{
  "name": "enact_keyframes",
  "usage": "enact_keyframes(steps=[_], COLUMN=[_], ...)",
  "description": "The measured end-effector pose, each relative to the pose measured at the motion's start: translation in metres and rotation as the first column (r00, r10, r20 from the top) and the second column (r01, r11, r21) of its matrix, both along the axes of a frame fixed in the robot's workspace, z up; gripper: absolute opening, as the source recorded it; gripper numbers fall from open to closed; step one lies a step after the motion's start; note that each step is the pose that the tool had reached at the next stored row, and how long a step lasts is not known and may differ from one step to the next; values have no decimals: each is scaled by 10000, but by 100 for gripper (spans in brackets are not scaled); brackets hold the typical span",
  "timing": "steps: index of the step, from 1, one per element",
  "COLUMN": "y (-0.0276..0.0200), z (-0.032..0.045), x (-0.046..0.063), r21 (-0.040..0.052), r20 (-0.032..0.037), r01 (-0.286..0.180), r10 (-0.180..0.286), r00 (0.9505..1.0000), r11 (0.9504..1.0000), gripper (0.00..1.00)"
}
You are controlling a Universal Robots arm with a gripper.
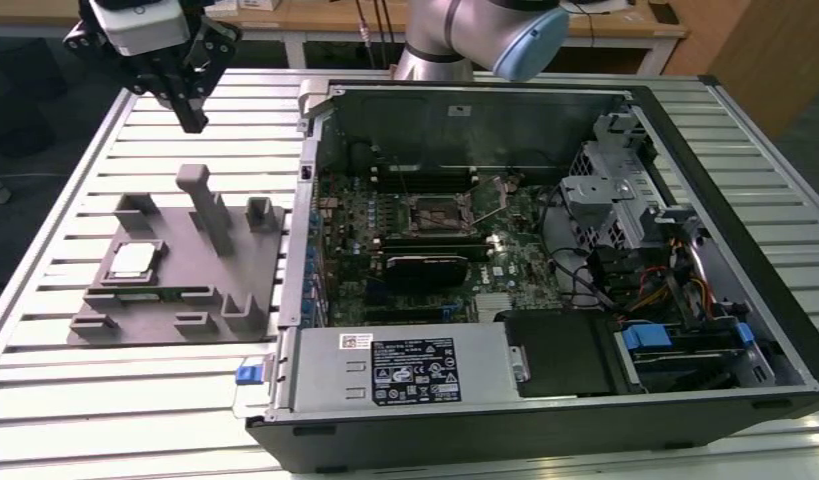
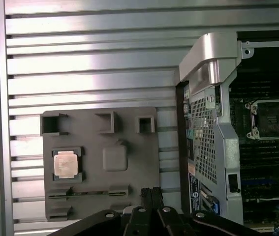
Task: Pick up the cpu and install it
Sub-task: 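Reach for the cpu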
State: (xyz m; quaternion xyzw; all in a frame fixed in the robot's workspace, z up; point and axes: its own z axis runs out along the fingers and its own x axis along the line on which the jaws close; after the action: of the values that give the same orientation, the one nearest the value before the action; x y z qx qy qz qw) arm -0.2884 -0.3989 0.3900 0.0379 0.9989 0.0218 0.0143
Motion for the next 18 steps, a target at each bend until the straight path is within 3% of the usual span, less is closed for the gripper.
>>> enact_keyframes(steps=[18], y=[0], z=[-188], x=[-254], r21=[0], r20=[0], r01=[0], r10=[0], r00=[10000], r11=[10000], gripper=[11])
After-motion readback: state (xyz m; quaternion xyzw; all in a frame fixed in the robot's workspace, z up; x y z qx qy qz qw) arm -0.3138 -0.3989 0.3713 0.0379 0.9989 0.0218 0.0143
